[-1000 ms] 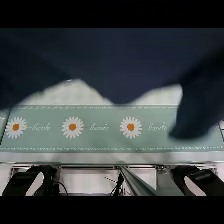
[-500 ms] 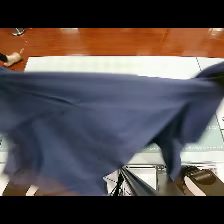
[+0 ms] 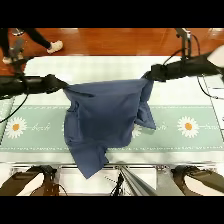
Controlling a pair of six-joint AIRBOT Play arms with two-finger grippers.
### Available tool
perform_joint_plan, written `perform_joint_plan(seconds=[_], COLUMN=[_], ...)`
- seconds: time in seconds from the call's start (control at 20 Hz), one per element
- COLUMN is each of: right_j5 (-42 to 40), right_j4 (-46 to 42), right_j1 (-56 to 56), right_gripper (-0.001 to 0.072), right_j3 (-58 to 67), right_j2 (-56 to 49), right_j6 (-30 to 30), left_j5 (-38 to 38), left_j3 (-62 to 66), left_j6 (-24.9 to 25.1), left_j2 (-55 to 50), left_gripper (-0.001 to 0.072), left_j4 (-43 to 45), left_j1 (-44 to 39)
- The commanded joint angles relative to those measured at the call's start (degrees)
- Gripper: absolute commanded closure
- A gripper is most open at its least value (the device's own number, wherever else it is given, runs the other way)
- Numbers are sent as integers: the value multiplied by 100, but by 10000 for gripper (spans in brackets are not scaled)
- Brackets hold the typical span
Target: Fold the shirts.
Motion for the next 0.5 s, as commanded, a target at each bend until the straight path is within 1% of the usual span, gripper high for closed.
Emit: perform_joint_plan(seconds=[0.0, 0.05, 0.1, 0.15, 0.2, 0.25, 0.3, 0.35, 0.4, 0.45], right_j5=[-205, -85, 52, 227, 496, 863, 1322, 1790, 2100, 2100], right_j4=[1392, 1742, 2013, 2035, 1941, 1812, 1565, 1126, 369, -365], right_j1=[-553, -713, -874, -1040, -1244, -1482, -1707, -1888, -2046, -2144], right_gripper=[516, 191, 93, 93, 93, 93, 93, 94, 94, 94], right_j3=[892, 1113, 1298, 1405, 1453, 1453, 1447, 1377, 1119, 614], right_j2=[-1453, -1674, -1810, -1832, -1784, -1700, -1617, -1506, -1316, -1054], right_j6=[31, -11, -227, -557, -822, -986, -1152, -1349, -1416, -1333], left_j5=[684, 619, 498, 210, -170, -715, -1270, -1834, -2221, -2529], left_j3=[-22, 2, 2, 2, 9, 24, 13, -44, -170, -402], left_j6=[85, 85, 87, 94, 267, 382, 367, 367, 363, 273], left_j2=[-894, -1014, -1064, -1078, -1062, -1062, -1062, -1054, -1023, -979], left_gripper=[645, 359, -4, 2, 2, 2, 2, 2, 3, 4], left_j4=[-560, -675, -675, -588, -402, -90, 236, 595, 909, 1281], left_j1=[-72, -72, -72, -15, 96, 271, 455, 651, 817, 992])
